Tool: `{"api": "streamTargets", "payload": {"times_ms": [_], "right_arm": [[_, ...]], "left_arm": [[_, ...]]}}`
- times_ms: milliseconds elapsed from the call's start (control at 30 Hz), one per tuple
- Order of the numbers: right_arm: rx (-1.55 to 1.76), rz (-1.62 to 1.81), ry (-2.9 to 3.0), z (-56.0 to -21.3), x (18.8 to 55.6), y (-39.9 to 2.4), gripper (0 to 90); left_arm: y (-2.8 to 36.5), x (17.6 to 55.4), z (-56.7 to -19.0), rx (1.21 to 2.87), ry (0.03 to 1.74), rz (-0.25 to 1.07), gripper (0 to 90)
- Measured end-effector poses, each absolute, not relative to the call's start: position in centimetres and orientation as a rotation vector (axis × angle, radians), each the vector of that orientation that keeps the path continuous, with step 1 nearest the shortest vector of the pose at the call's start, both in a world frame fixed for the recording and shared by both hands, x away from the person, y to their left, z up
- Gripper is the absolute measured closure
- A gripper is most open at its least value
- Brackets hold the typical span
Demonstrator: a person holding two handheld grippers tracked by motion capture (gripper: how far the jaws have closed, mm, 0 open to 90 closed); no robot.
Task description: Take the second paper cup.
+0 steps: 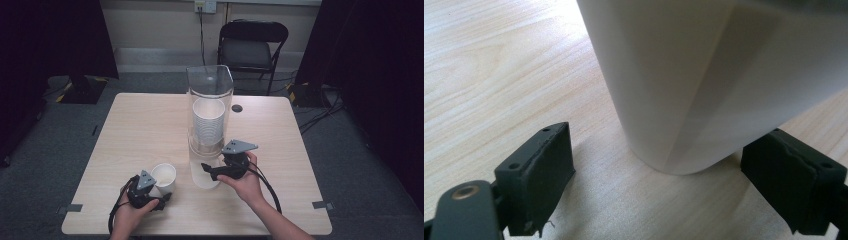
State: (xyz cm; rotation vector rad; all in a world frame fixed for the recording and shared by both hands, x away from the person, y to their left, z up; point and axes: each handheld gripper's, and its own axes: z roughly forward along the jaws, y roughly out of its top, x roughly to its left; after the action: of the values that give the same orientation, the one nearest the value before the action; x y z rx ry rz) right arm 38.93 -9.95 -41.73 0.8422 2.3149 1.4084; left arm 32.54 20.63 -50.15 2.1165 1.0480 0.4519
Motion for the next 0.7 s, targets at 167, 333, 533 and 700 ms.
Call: {"api": "streamTargets", "payload": {"times_ms": [167, 333, 533, 700], "right_arm": [[0.851, 1.462, 2.261, -41.8, 39.7, -9.2, 23.6], [0.848, 1.532, 2.206, -41.8, 39.8, -8.7, 32.8], [0.796, 1.523, 2.168, -42.3, 39.4, -8.5, 35.3], [0.794, 1.535, 2.134, -42.8, 39.1, -8.5, 35.8]], "left_arm": [[20.6, 32.6, -50.1, 2.117, 1.047, 0.453, 12.9], [20.6, 32.6, -50.2, 2.112, 1.051, 0.453, 12.4], [20.6, 32.6, -50.2, 2.113, 1.053, 0.45, 12.0], [20.6, 32.6, -50.2, 2.112, 1.052, 0.451, 12.0]]}}
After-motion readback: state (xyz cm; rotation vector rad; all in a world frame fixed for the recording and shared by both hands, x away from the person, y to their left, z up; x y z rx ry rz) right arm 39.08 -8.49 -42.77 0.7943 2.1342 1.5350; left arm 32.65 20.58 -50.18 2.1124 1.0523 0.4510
